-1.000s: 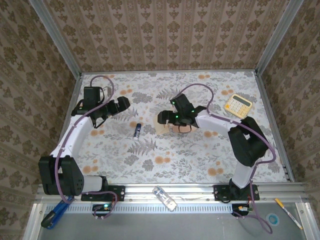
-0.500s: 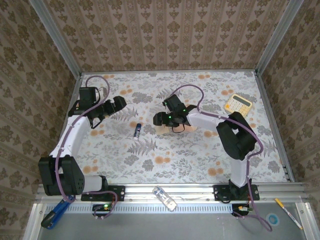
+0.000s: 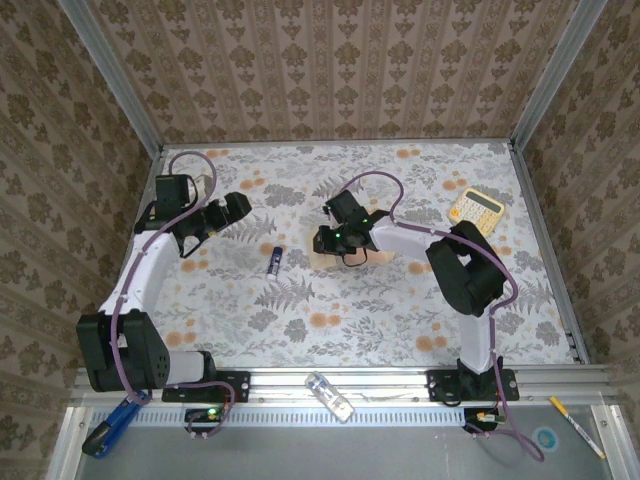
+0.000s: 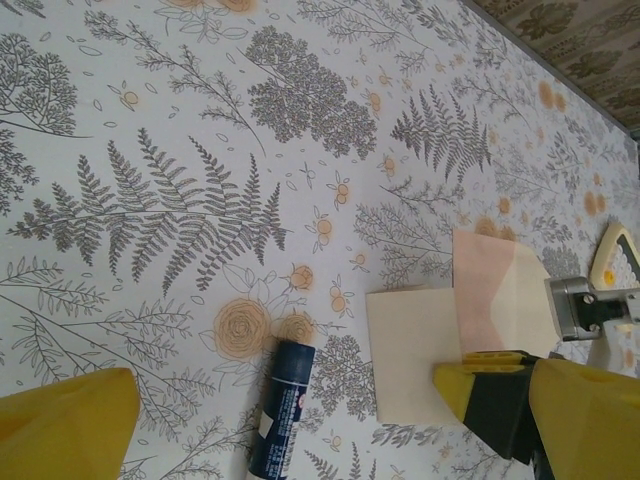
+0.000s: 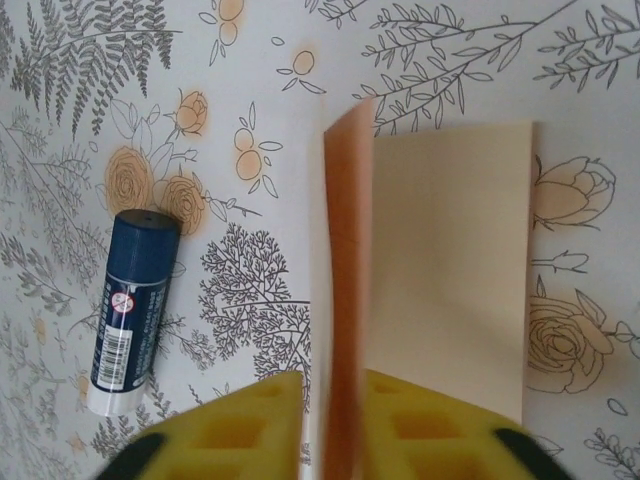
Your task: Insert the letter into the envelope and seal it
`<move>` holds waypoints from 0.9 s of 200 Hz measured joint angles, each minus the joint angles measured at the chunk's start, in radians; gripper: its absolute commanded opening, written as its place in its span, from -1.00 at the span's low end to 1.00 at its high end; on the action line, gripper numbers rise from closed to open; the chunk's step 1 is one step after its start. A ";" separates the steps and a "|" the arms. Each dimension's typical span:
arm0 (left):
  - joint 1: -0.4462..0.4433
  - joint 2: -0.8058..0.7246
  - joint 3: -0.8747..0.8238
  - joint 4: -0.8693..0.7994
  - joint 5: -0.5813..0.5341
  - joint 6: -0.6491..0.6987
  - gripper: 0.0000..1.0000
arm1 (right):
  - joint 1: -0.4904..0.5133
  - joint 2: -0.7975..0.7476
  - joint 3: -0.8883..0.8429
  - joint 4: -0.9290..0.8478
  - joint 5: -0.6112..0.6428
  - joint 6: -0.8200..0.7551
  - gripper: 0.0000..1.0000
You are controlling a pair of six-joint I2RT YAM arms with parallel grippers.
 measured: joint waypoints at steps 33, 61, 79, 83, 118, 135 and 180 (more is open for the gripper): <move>0.000 0.001 0.000 0.010 0.067 0.007 1.00 | -0.005 0.000 0.000 0.001 -0.022 0.000 -1.00; -0.002 0.008 0.000 0.020 0.148 0.023 1.00 | -0.018 0.000 0.000 0.022 -0.057 0.003 -1.00; -0.014 0.013 0.000 0.029 0.197 0.033 0.99 | -0.034 -0.006 -0.002 0.039 -0.086 0.013 -1.00; -0.019 0.014 0.000 0.031 0.208 0.037 0.99 | -0.039 -0.011 -0.004 0.045 -0.095 0.019 -1.00; -0.074 0.022 -0.011 0.083 0.274 0.045 0.94 | -0.092 -0.079 -0.047 0.166 -0.226 0.127 -1.00; -0.100 0.025 -0.031 0.122 0.290 0.042 0.91 | -0.117 -0.103 -0.075 0.277 -0.299 0.222 -1.00; -0.147 0.070 -0.054 0.210 0.306 0.012 0.86 | -0.127 -0.108 -0.113 0.550 -0.432 0.445 -1.00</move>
